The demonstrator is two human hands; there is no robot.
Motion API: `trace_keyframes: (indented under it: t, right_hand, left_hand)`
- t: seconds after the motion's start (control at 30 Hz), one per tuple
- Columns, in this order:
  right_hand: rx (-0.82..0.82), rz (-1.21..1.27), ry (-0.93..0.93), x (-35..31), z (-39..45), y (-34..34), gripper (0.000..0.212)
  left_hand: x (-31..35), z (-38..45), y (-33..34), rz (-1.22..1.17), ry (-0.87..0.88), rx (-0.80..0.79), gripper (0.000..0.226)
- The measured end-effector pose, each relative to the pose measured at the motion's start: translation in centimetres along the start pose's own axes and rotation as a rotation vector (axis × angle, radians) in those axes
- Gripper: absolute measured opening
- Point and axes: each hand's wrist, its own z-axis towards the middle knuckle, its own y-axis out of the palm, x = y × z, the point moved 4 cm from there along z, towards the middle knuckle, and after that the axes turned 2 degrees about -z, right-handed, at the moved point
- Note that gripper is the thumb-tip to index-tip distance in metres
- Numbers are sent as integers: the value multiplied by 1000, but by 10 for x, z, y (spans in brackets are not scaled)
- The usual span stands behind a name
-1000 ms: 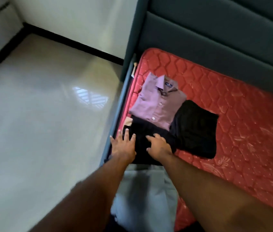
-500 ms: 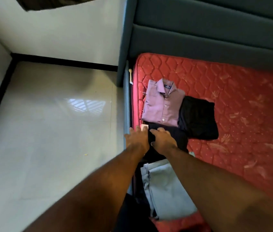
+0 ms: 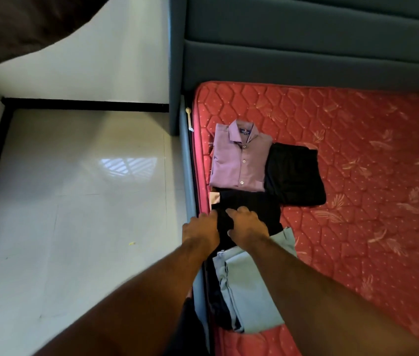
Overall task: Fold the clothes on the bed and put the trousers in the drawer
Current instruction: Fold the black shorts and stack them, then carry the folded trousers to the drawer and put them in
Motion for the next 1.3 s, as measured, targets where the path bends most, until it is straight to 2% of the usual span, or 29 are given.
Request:
trace_keyframes:
  t: [0.13,0.23,0.4,0.57,0.77,0.93,1.0,1.1,1.17,1.3]
  right_hand:
    - [23,-56,-59,-11,-8,2,57]
    - [66,-62,-102,-37,-23,8,51]
    - [102,-101,-290,-147,-60,38,50]
    - [25,-263,-563,-300,-117,102,46]
    - [-113,-558,-1017,-507,-204,186,47]
    - [-192,-748,-1273,-648,-251,268,50]
    - [-183,-838,-1338,-695,-256,311,50]
    - [-170,-925,-1385,-736,-245,353,50]
    - [-185,-972,-1435,-768,-232,392,50]
    - [-232,-1225,-1532,-806,-186,477,48]
  left_hand:
    - [-13,-10,-1,34,-14,-40,55]
    - [-36,-31,-8,49,-5,1,46]
    - [-135,-110,-25,24,-104,157,42]
    - [-281,-235,-9,-88,-390,240,40]
    - [-469,-406,43,-376,-904,297,34]
    - [-586,-493,104,-535,-1135,352,36]
    - [-631,-505,135,-582,-1197,357,37]
    - [-673,-498,162,-585,-1194,365,39]
    - [-709,-480,193,-609,-1193,372,40]
    - [-755,-424,269,-663,-1188,350,48]
